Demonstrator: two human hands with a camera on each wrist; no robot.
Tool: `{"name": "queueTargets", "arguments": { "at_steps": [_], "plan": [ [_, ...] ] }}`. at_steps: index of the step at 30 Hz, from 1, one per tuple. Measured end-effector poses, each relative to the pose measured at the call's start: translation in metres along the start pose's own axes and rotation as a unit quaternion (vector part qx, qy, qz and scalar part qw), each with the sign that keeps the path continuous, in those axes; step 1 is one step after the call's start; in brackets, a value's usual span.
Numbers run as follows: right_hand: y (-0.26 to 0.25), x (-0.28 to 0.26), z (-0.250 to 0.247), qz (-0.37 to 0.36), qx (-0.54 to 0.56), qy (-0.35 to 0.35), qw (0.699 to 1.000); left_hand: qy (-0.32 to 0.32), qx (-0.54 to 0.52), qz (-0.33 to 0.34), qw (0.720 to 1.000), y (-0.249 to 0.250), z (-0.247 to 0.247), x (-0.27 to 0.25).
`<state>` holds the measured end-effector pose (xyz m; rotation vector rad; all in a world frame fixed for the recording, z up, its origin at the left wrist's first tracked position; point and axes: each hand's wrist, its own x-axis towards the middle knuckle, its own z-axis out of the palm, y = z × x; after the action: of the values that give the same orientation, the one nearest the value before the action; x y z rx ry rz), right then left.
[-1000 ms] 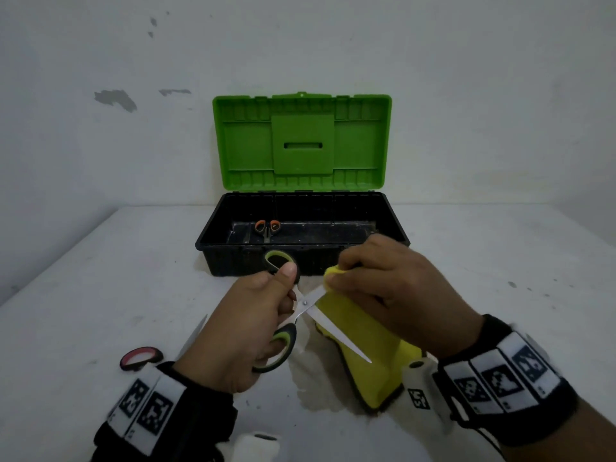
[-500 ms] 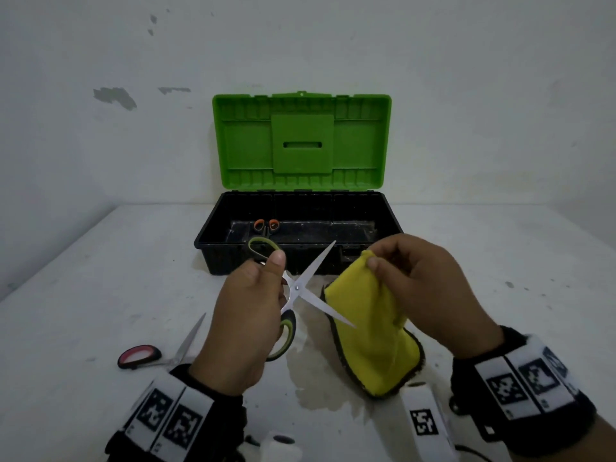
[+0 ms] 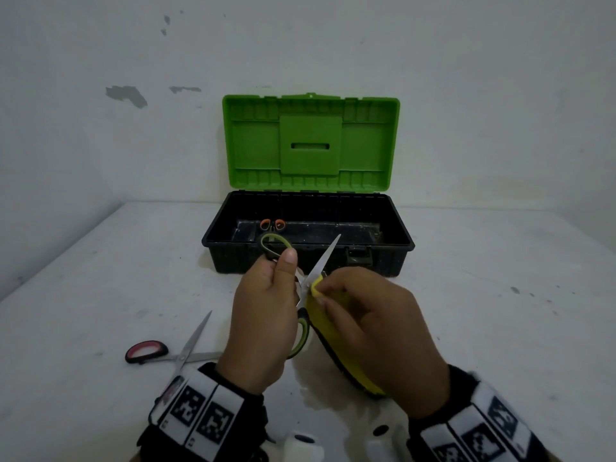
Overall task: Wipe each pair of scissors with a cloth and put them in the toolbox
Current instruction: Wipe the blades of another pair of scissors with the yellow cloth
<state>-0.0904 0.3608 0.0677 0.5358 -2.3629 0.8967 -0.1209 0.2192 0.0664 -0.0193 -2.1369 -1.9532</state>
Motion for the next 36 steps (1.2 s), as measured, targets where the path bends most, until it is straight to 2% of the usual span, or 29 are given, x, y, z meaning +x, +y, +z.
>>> {"name": "queueTargets", "arguments": {
  "at_steps": [2,4,7,11,13,15,19,25,36],
  "plan": [
    [-0.001,0.0,0.001,-0.028,0.003,-0.017,0.999,0.003,-0.017,-0.002,1.0,-0.001,-0.002,0.001],
    [-0.002,0.0,-0.001,-0.027,0.029,-0.018,0.999,-0.001,-0.029,-0.001,1.0,-0.001,-0.004,0.001],
    [0.0,0.001,-0.006,0.032,0.083,0.005,0.996,-0.014,-0.039,0.006,0.999,0.0,-0.007,-0.001],
    [-0.001,0.008,-0.012,0.124,0.169,0.004,0.978,-0.012,-0.069,0.012,0.997,0.005,-0.006,-0.002],
    [-0.002,0.014,-0.015,0.152,0.159,0.002,0.976,-0.012,-0.085,0.019,0.996,0.009,-0.005,-0.001],
    [-0.003,0.02,-0.021,0.173,0.148,-0.032,0.973,-0.022,-0.091,0.032,0.995,0.014,-0.006,0.0],
    [-0.009,0.031,-0.027,0.169,0.199,-0.129,0.957,-0.035,-0.067,0.058,0.995,0.022,-0.006,0.003],
    [-0.008,0.034,-0.028,0.169,0.228,-0.172,0.943,-0.049,-0.035,0.081,0.995,0.028,-0.009,0.007],
    [-0.008,0.019,-0.041,0.153,0.121,-0.178,0.964,-0.076,-0.112,-0.015,0.991,0.033,-0.012,0.001]
  ]
}}
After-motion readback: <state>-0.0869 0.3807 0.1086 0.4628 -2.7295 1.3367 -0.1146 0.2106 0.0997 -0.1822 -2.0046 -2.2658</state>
